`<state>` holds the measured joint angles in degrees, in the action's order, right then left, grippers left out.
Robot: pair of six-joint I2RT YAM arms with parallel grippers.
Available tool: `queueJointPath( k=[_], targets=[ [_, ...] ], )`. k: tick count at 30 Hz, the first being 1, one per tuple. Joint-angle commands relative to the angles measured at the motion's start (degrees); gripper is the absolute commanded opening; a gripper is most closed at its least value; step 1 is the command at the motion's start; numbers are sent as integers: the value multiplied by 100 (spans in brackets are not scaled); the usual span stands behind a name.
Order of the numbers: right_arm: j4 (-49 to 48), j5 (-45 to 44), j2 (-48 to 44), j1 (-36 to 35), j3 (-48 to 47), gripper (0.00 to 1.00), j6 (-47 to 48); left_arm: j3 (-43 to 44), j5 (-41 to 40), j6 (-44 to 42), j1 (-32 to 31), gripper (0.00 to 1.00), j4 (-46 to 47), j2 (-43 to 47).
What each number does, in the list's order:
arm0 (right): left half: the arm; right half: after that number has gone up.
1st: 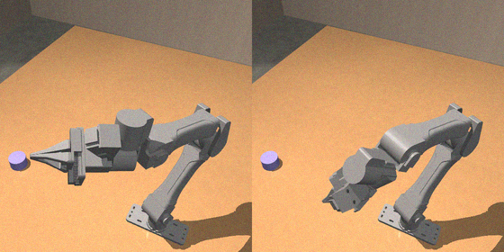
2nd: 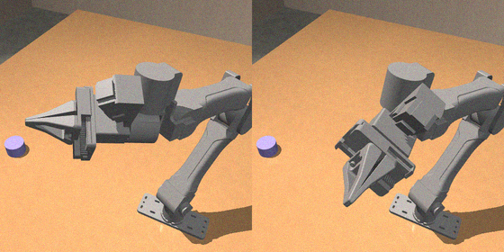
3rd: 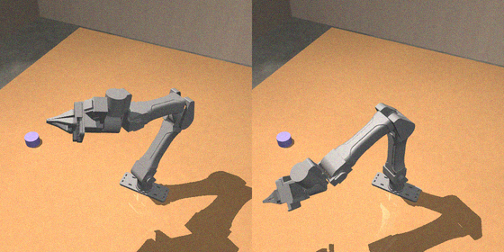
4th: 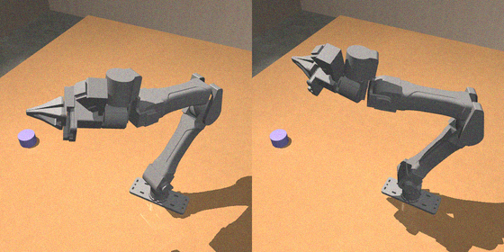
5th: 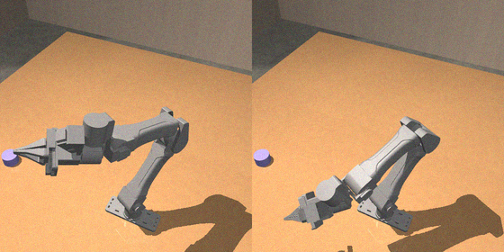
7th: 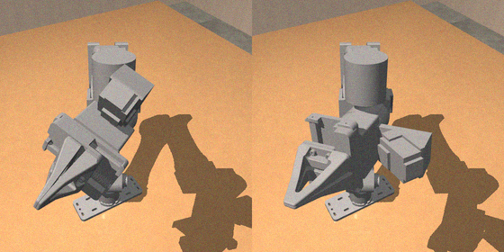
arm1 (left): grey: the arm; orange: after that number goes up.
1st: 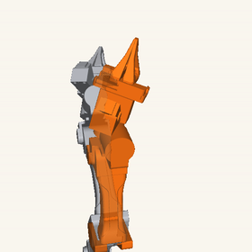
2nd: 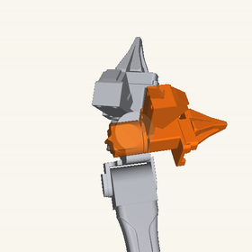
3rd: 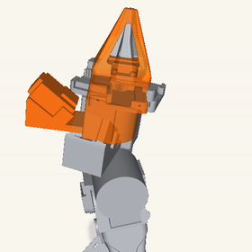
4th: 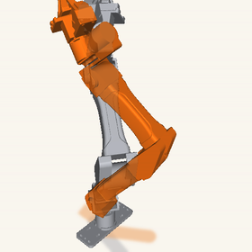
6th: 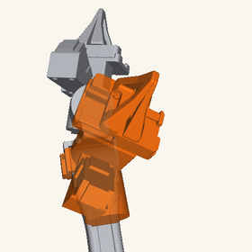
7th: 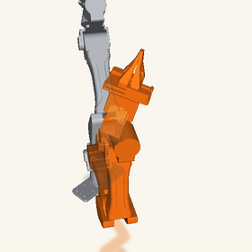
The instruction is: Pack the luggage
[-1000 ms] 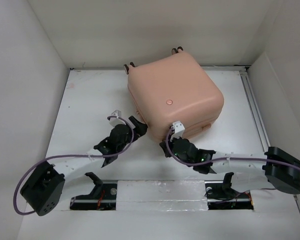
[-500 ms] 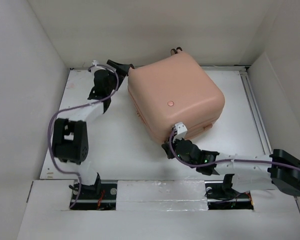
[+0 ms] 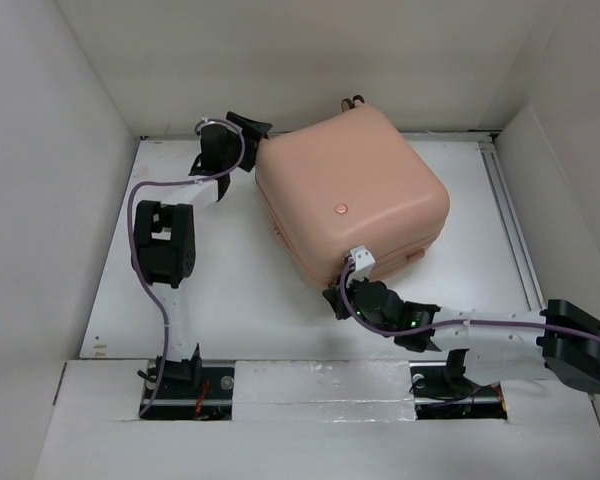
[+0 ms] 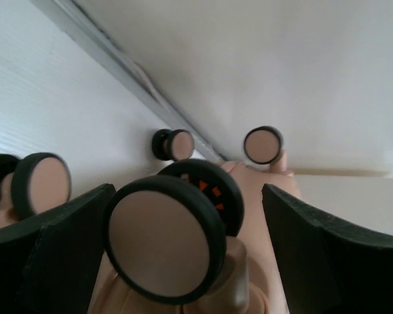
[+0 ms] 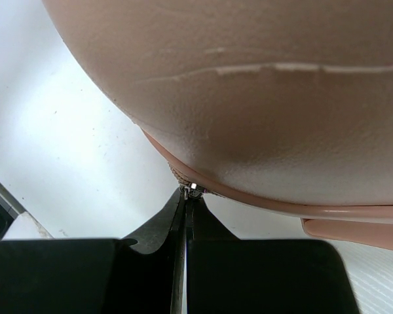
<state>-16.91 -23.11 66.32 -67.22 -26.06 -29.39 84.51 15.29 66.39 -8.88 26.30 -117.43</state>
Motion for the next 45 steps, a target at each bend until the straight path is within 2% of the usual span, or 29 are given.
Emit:
queueJointPath(
  k=[1, 4, 5, 7, 10, 13, 16, 17, 20, 21, 24, 26, 29, 30, 32, 33, 34, 36, 38, 43, 45],
  targets=[
    [-577, 861, -199, -336, -13, 0, -76, 49, 255, 601, 18, 88, 1024, -61],
    [-577, 808, -321, -336, 92, 0, -146, -380, 194, 875, 18, 52, 1876, -61],
    [-577, 808, -374, -336, 93, 0, -207, -461, 133, 945, 18, 23, 2026, 17],
    [-577, 738, -602, -336, 163, 0, -208, -610, 71, 946, 18, 0, 2246, 88],
    [-437, 677, -910, -336, 163, 0, -208, -830, -105, 736, 132, 0, 2361, 439],
    [-86, 816, -1358, 24, 163, 0, -155, -1558, -298, 482, 238, 0, 2572, 1027],
    [161, 1290, -1815, 612, 163, 0, -50, -2621, -500, 278, 369, 0, 2819, 1809],
    [214, 1414, -1973, 788, 102, 0, 37, -3276, -501, 217, 370, 0, 3019, 2037],
    [556, 1827, -1974, 1570, -248, 0, 319, -4290, -782, 59, 370, 0, 3204, 3021],
    [618, 1976, -1974, 1781, -381, 0, 511, -5007, -860, 58, 370, 0, 3371, 3259],
    [794, 2486, -1660, 2554, -917, 0, 785, -6204, -1098, 5, 141, 0, 3372, 4199],
    [864, 2836, -1465, 3097, -1154, 0, 925, -6700, -1098, 5, 54, 0, 3294, 4891],
    [864, 3084, -1175, 3461, -1322, 0, 926, -7421, -1037, -55, 54, 0, 2760, 5702],
    [864, 3085, -1174, 3461, -1192, 0, 830, -7492, -1037, -213, 54, 0, 2488, 6314],
    [533, 3085, -1323, 3243, -815, 0, 541, -7546, -1212, -450, 54, 0, 1565, 6915],
    [365, 3085, -1420, 2824, -299, 0, 426, -7467, -1378, -556, 54, 0, 1257, 7439],
    [224, 3085, -1508, 2585, -68, 0, 303, -7380, -1466, -818, 54, 0, 715, 7654],
    [83, 3085, -1719, 2093, 285, 0, 109, -7090, -1721, -987, 54, 0, 316, 7918],
    [405, 2910, -1859, 1294, 383, 0, 90, -6844, -1932, -1197, 54, 0, -1, 8051],
    [925, 2409, -1948, 1062, -47, 0, 389, -6781, -2021, -1173, 54, 0, 59, 7981],
    [926, 2486, -1896, 1377, -346, 0, 722, -6720, -1968, -1172, 54, 0, 243, 7928]
  ],
)
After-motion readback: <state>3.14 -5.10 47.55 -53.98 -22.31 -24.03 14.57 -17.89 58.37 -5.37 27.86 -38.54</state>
